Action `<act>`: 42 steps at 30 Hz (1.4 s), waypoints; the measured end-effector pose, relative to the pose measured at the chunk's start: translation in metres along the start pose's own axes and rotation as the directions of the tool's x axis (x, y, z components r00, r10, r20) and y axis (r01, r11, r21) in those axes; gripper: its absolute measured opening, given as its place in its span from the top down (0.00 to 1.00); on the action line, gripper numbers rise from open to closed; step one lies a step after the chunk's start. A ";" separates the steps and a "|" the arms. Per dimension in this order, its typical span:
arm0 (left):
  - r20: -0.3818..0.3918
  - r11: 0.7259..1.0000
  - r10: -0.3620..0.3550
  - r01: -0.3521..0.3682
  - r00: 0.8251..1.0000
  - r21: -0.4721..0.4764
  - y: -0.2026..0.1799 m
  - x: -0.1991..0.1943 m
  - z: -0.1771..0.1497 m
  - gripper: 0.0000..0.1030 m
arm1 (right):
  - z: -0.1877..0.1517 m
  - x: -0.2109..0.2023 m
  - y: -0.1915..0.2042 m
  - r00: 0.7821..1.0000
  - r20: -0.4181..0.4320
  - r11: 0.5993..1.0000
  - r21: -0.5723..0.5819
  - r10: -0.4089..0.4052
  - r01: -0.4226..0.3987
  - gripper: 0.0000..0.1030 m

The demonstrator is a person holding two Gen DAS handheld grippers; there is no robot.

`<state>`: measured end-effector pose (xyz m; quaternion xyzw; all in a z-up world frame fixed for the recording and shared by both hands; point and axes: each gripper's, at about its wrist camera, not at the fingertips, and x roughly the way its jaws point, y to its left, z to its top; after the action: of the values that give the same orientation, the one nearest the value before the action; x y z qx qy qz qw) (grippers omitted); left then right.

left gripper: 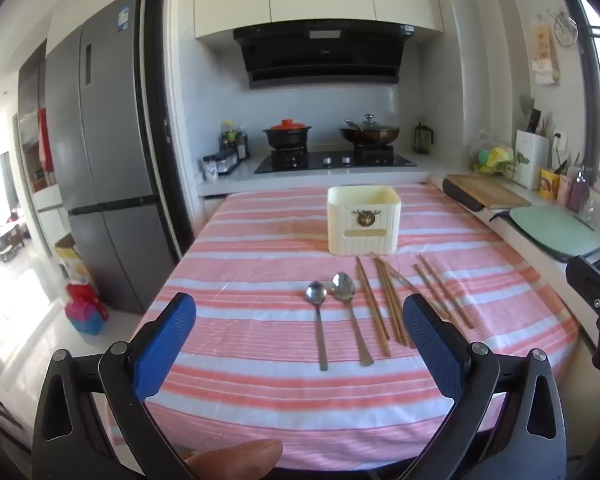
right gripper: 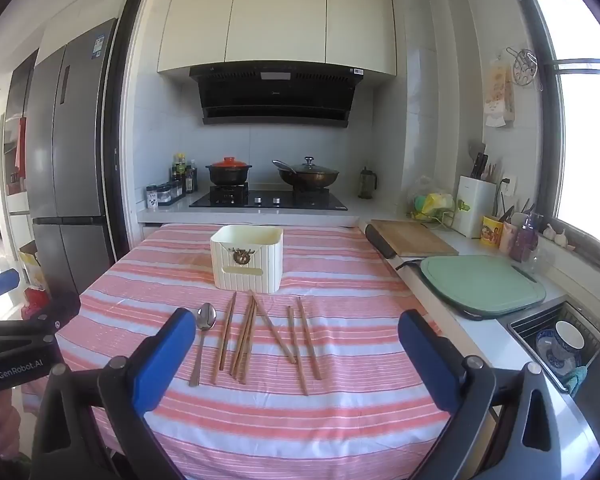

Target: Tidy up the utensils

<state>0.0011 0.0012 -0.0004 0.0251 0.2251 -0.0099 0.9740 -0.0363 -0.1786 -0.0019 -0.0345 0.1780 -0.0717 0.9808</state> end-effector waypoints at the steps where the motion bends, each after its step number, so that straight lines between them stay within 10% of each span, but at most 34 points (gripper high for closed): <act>1: -0.003 1.000 -0.004 0.004 1.000 0.000 0.001 0.001 0.000 0.00 | 0.000 0.000 -0.001 1.000 0.007 1.000 0.012 0.005 -0.005 0.00; 42: -0.010 1.000 0.010 -0.010 1.000 0.005 -0.004 -0.003 0.001 0.00 | 0.001 0.000 0.002 1.000 -0.019 1.000 0.015 0.014 -0.014 0.00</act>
<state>-0.0017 -0.0024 0.0014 0.0287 0.2297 -0.0056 0.9728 -0.0352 -0.1770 -0.0010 -0.0253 0.1872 -0.0665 0.9797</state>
